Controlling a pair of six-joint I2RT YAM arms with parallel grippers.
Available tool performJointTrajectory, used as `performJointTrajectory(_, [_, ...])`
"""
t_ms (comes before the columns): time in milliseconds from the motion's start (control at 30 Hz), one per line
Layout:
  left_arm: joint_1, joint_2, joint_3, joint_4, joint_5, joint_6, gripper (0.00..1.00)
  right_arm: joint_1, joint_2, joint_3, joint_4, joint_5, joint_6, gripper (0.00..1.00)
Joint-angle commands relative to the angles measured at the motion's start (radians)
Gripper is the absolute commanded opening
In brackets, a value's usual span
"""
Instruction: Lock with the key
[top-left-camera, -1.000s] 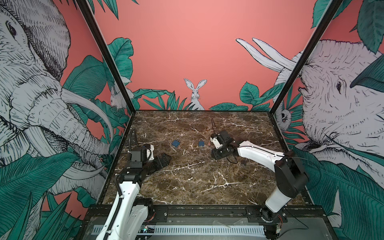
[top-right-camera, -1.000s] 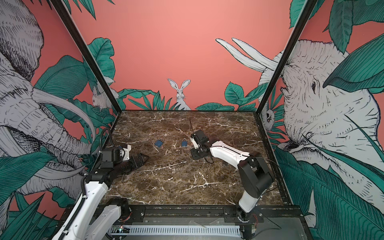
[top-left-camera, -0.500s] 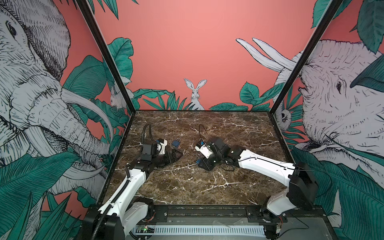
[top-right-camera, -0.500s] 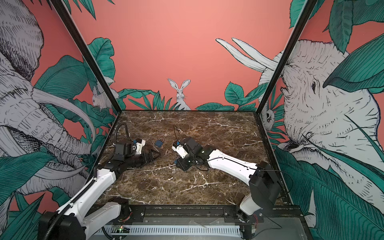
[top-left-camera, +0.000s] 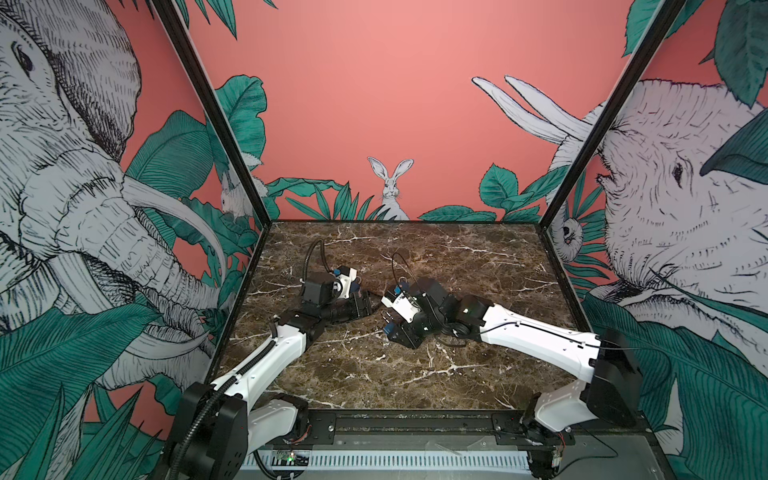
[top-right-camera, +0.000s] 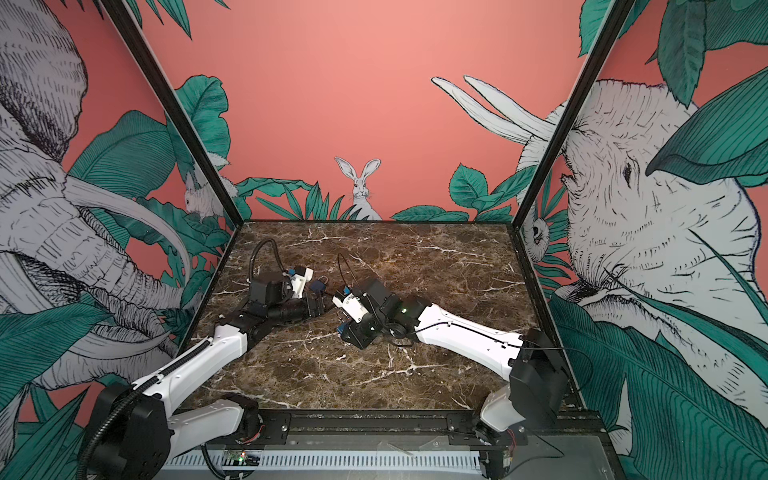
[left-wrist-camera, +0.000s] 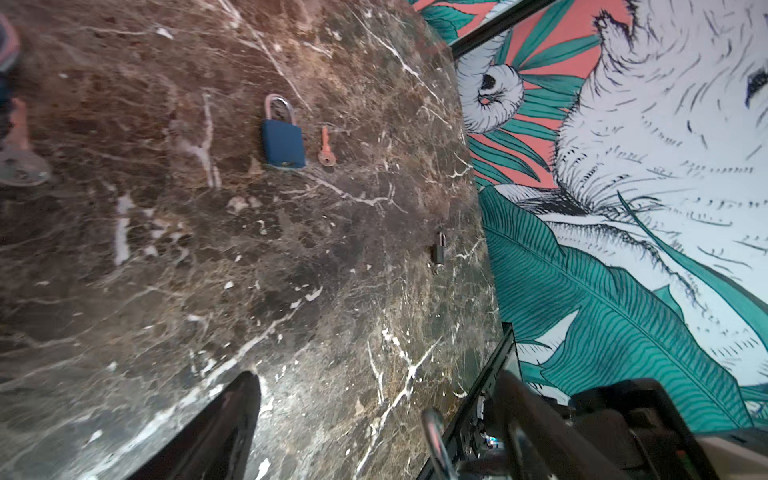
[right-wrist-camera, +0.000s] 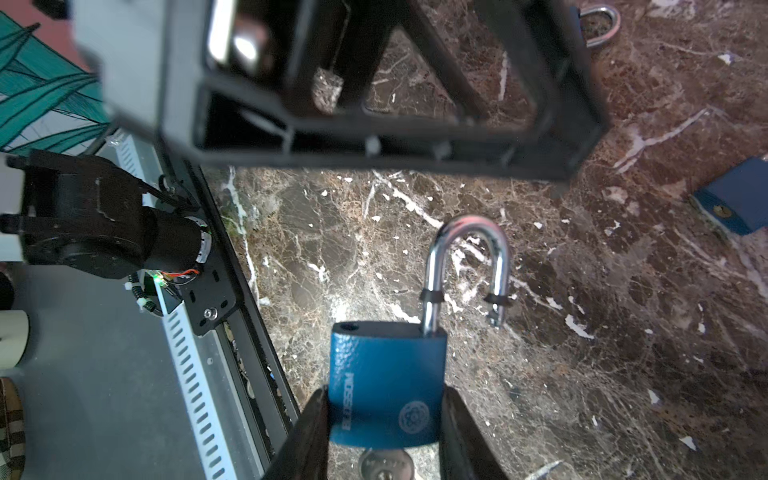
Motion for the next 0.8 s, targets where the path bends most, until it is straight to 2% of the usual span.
performJointTrajectory(0, [-0.032,0.010,0.018,0.066,0.020,-0.008,0.87,0.005,-0.029,0.010,0.050,-0.017,0.010,0.08])
performJointTrajectory(233, [-0.047,0.001,0.003,0.061,0.023,-0.022,0.80,0.006,-0.034,0.021,0.045,-0.004,0.004,0.08])
performJointTrajectory(400, [-0.047,0.010,0.060,-0.165,-0.073,0.049,0.76,0.006,-0.074,0.020,0.033,0.000,0.005,0.08])
performJointTrajectory(567, [-0.048,0.024,0.048,-0.125,-0.046,0.028,0.74,0.005,-0.111,0.012,0.023,0.006,0.007,0.09])
performJointTrajectory(767, [-0.047,0.049,0.068,-0.164,-0.060,0.036,0.71,0.005,-0.135,0.015,0.009,0.013,0.002,0.08])
